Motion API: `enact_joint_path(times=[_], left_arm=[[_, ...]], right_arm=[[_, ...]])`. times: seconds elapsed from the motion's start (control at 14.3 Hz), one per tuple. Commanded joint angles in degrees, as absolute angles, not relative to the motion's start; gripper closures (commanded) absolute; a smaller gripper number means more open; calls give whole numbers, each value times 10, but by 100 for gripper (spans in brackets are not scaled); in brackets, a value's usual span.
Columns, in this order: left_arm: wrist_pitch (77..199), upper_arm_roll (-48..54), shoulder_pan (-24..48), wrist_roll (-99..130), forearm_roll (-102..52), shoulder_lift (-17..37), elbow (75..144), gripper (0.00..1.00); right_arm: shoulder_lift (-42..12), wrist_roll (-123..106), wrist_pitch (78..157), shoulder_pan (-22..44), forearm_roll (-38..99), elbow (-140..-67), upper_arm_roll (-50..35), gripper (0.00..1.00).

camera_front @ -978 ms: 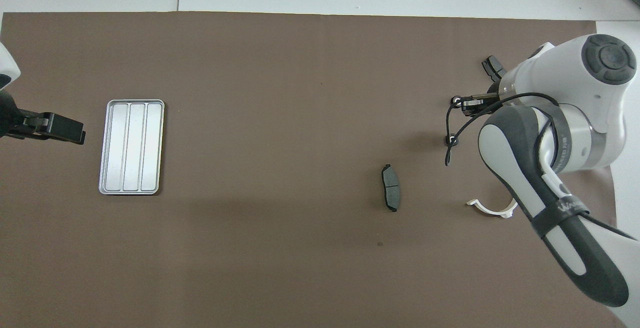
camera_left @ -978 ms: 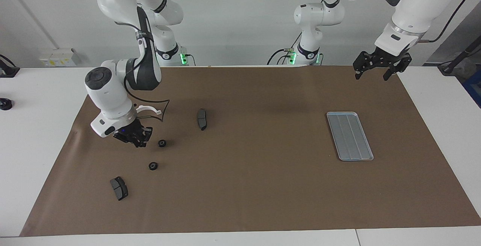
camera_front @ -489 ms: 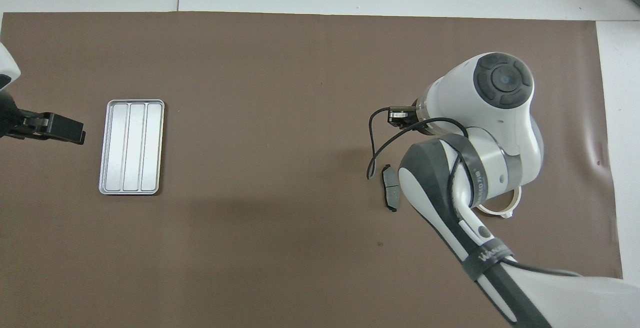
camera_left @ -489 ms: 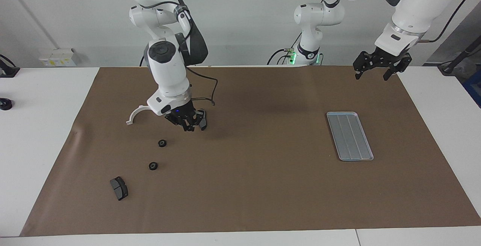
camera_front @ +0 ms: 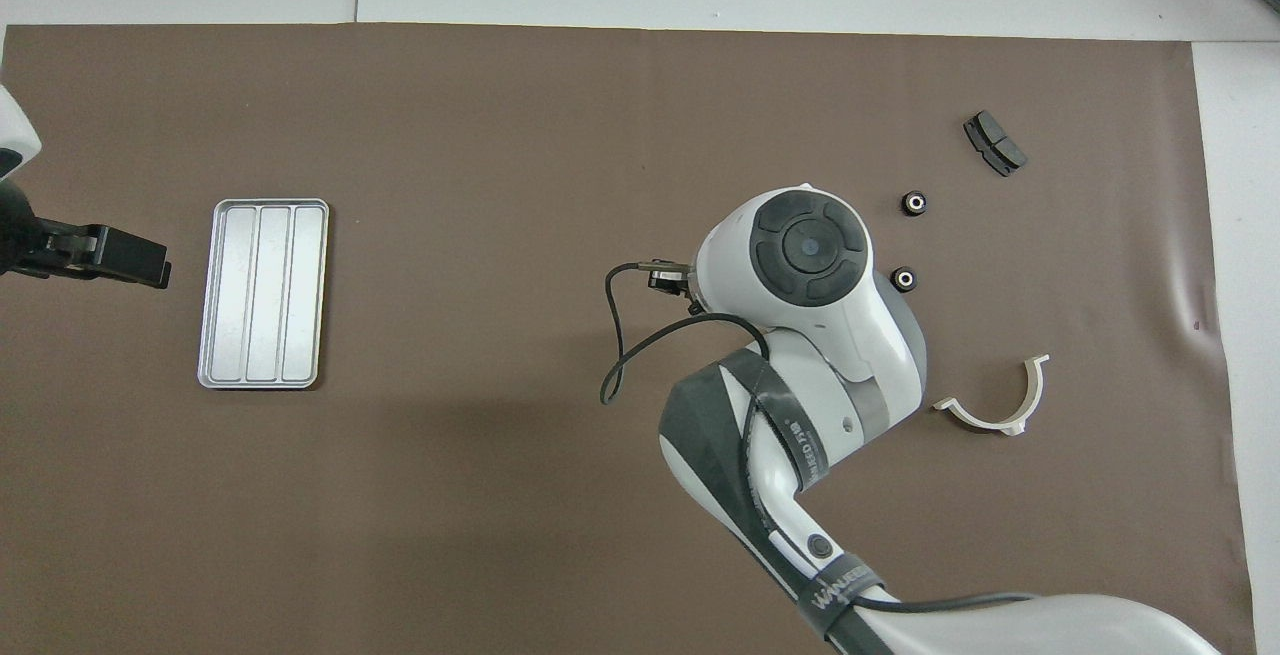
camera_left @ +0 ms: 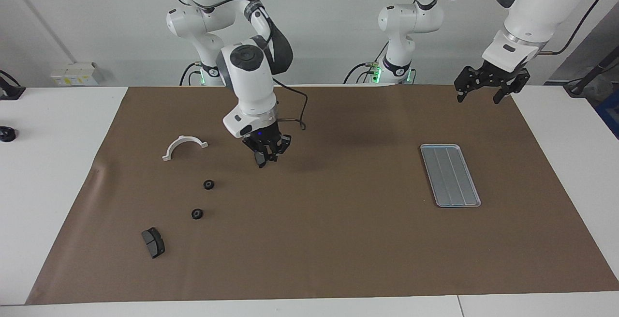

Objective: Pick bearing gear from pile to tray
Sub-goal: 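Carry the bearing with the right gripper toward the table center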

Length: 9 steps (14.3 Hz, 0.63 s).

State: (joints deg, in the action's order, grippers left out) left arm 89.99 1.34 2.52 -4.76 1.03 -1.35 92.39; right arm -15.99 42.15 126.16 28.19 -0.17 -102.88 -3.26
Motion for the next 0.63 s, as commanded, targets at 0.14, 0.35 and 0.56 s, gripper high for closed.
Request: enact_joint_path(times=[0.14,0.35,0.56], left_arm=[[901,15,18,-55,4,-28,940,0],[901,15,18,-55,4,-28,940,0],[901,15,18,-55,4,-28,939,0]], right_arm=[[-227,491,1320,332,-10,-994,-32,100],[-259,517,1323,346,-67,-977,-32,100],[-270,520,1331,350,-70,-986,-32,100]])
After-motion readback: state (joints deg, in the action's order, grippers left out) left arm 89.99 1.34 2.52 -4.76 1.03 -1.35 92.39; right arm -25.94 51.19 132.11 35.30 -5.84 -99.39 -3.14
